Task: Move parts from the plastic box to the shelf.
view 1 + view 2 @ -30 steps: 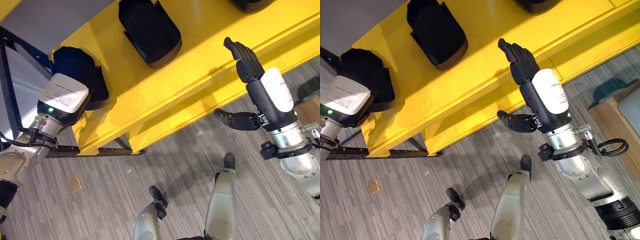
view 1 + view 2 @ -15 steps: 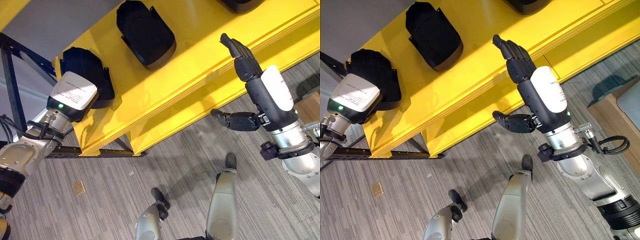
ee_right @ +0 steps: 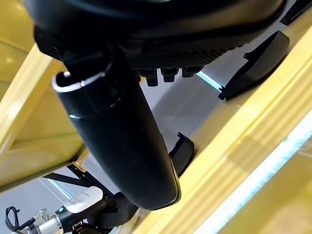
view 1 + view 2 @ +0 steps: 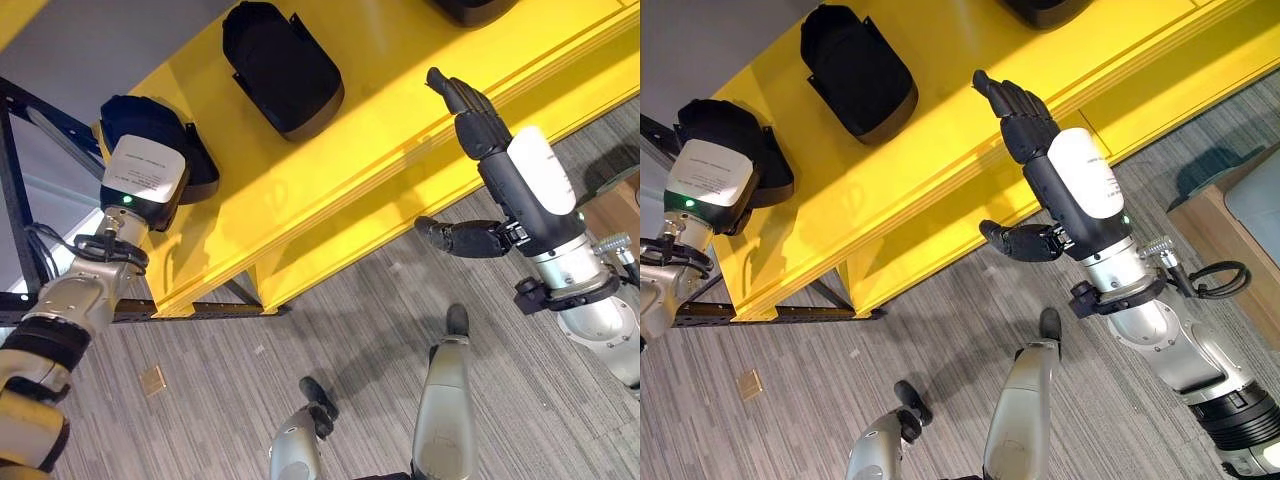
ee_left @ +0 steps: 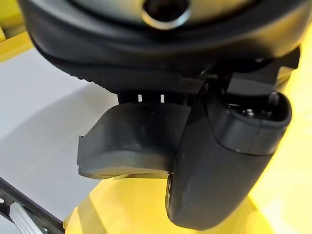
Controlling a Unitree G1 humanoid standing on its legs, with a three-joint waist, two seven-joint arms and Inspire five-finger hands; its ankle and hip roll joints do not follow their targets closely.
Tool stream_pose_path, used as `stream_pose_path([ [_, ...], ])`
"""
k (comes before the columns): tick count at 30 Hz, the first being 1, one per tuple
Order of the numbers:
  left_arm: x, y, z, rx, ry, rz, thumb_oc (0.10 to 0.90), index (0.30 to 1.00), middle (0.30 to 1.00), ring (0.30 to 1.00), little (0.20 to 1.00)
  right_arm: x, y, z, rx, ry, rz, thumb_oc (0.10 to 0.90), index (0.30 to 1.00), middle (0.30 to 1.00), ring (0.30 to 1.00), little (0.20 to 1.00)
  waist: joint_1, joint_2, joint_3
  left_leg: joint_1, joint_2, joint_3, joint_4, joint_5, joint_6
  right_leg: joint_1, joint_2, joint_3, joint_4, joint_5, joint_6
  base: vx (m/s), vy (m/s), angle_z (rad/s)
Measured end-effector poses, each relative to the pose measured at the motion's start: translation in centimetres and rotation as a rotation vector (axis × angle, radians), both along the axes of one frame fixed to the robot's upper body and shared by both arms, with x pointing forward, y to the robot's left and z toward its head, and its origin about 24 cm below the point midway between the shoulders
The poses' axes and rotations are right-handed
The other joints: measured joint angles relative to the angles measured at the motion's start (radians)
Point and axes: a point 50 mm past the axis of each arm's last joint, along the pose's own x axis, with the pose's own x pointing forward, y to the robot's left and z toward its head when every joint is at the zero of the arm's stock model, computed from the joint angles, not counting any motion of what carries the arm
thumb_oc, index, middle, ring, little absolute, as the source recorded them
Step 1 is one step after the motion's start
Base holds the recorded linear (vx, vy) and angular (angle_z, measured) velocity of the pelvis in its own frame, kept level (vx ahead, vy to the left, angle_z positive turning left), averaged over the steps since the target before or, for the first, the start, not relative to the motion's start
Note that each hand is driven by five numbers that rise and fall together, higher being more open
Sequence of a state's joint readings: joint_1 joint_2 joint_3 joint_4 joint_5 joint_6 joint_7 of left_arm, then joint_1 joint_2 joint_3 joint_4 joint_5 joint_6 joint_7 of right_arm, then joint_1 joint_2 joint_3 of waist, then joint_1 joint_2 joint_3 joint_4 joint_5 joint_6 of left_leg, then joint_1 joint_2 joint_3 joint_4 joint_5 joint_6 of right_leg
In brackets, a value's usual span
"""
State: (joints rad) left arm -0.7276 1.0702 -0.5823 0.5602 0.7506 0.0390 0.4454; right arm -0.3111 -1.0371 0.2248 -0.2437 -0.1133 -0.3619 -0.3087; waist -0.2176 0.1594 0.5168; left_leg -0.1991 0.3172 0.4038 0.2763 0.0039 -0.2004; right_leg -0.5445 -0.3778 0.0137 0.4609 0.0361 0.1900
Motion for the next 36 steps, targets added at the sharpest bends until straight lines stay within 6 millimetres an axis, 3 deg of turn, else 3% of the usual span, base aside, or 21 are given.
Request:
stream_pose_path([
  [4,0.1,0.3,0.0,-0.008,-0.014,0.036,0.400,0.300,0.300,0.300,0.300,0.1,0.0,0.1,-0.006,0.003,-0.002,0.900,1.000,1.000,1.000,1.000,-0.003,-0.007,0.005,-0.031,0.029,-0.010,0.056,-0.032,-0.002,-0.013,0.019,-0.001,0.015,-0.004,-0.004,0.00,-0.005,-0.06],
  [8,0.4,1.0,1.7,-0.032,-0.097,0.094,0.400,0.300,0.300,0.300,0.300,0.1,0.0,0.1,-0.003,0.001,-0.004,0.900,1.000,1.000,1.000,1.000,0.002,-0.045,0.015,-0.147,0.085,-0.070,0.226,-0.110,-0.013,-0.081,0.047,0.002,0.096,-0.034,-0.017,0.01,-0.032,-0.04],
  [11,0.4,1.0,2.1,-0.028,-0.123,0.091,0.400,0.300,0.300,0.300,0.300,0.1,0.1,0.2,0.010,-0.004,-0.003,0.900,1.000,1.000,1.000,1.000,0.004,-0.073,0.017,-0.185,0.100,-0.093,0.295,-0.145,-0.007,-0.092,0.052,0.005,0.117,-0.038,-0.013,0.00,0.000,0.00],
  [18,0.5,1.0,2.8,-0.024,-0.164,0.079,0.400,0.300,0.300,0.300,0.300,0.2,0.2,0.0,0.025,-0.001,-0.004,0.900,1.000,1.000,1.000,1.000,0.010,-0.078,0.018,-0.226,0.103,-0.109,0.336,-0.173,-0.004,-0.102,0.051,0.007,0.096,-0.022,-0.007,0.00,-0.001,0.00],
  [19,0.4,1.0,2.9,-0.022,-0.165,0.076,0.518,0.465,0.465,0.465,0.465,0.2,0.2,-0.1,0.028,-0.002,-0.004,0.900,1.000,1.000,1.000,1.000,0.011,-0.078,0.018,-0.225,0.103,-0.109,0.334,-0.172,-0.004,-0.102,0.051,0.006,0.095,-0.021,-0.005,0.00,0.000,0.00],
  [20,0.4,1.0,2.9,-0.022,-0.165,0.075,0.518,0.465,0.465,0.465,0.465,0.2,0.2,-0.1,0.028,-0.002,-0.004,0.900,1.000,1.000,1.000,1.000,0.011,-0.078,0.018,-0.225,0.103,-0.109,0.334,-0.172,-0.004,-0.102,0.051,0.006,0.095,-0.019,-0.002,0.00,0.000,0.00],
  [21,0.4,1.1,3.0,-0.017,-0.161,0.068,0.900,1.000,1.000,1.000,1.000,0.2,0.2,-0.1,0.033,-0.005,-0.005,0.900,1.000,1.000,1.000,1.000,0.011,-0.078,0.018,-0.224,0.102,-0.108,0.332,-0.172,-0.005,-0.102,0.051,0.006,0.095,-0.019,-0.001,0.00,0.000,0.00],
  [36,-0.8,1.4,2.7,-0.052,-0.034,-0.041,0.900,1.000,1.000,1.000,1.000,-0.1,0.2,0.1,0.016,-0.010,-0.006,0.900,1.000,1.000,1.000,1.000,0.027,-0.076,0.018,-0.198,0.097,-0.099,0.313,-0.168,-0.005,-0.074,0.050,0.003,0.065,-0.005,0.001,0.00,0.002,0.00],
])
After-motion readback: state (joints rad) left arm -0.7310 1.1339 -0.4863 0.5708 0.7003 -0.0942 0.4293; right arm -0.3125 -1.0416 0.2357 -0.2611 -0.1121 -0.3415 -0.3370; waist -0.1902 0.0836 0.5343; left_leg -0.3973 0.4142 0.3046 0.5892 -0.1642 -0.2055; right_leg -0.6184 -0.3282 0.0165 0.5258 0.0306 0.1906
